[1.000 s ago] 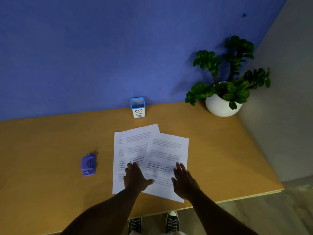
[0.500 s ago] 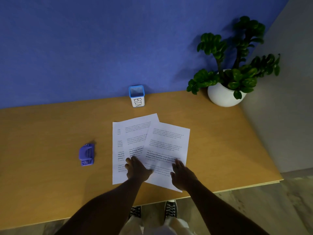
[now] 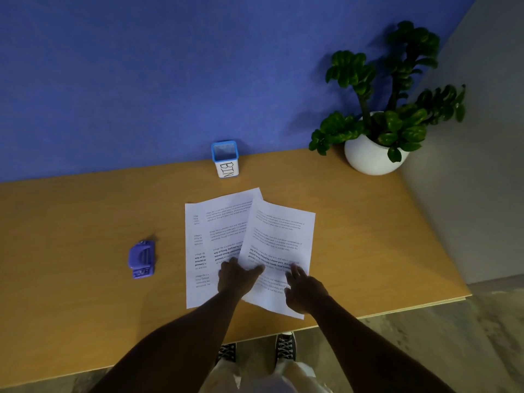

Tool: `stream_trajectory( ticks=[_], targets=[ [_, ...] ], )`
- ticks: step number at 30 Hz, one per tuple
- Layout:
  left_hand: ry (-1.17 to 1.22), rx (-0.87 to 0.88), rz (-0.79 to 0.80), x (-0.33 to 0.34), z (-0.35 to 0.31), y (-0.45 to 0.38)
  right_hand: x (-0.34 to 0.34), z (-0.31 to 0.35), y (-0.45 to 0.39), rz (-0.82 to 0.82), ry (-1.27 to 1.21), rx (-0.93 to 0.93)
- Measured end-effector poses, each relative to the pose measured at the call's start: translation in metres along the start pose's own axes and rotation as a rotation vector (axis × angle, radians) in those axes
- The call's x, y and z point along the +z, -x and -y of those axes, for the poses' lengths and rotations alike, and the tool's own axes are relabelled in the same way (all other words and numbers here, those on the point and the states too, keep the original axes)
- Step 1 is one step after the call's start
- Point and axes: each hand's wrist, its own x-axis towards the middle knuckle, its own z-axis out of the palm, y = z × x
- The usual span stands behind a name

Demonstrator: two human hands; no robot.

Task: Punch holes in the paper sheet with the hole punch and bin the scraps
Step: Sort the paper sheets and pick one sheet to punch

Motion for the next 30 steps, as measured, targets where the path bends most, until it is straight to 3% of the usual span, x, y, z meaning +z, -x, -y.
stream_trajectory(
  ticks=[3,11,16,20,23,26,30],
  targets=[
    [0.281,-0.010,0.030,-0.003,-0.005,0.002,-0.006,-0.002,0.001,-0.005,-0.034,0.005],
    [0.341,-0.038,0.004,-0.011,-0.005,-0.006,-0.028,0.000,-0.005,-0.216,-0.510,0.227],
    [0.500,-0.198,0.136,-0.020,-0.004,-0.012,-0.042,-0.001,-0.009,-0.350,-0.715,0.494],
    [0.501,-0.251,0.236,-0.030,0.003,-0.018,-0.049,-0.014,-0.016,-0.264,-0.946,0.652],
    [0.515,-0.237,0.287,-0.033,0.008,-0.021,-0.050,-0.017,-0.025,-0.189,-1.183,0.639],
    [0.616,-0.198,0.258,-0.037,0.013,-0.022,-0.052,-0.015,-0.027,-0.144,-1.202,0.570],
    [0.355,-0.212,0.005,-0.042,0.017,-0.028,-0.059,-0.012,-0.021,-0.251,-1.127,0.562]
  ],
)
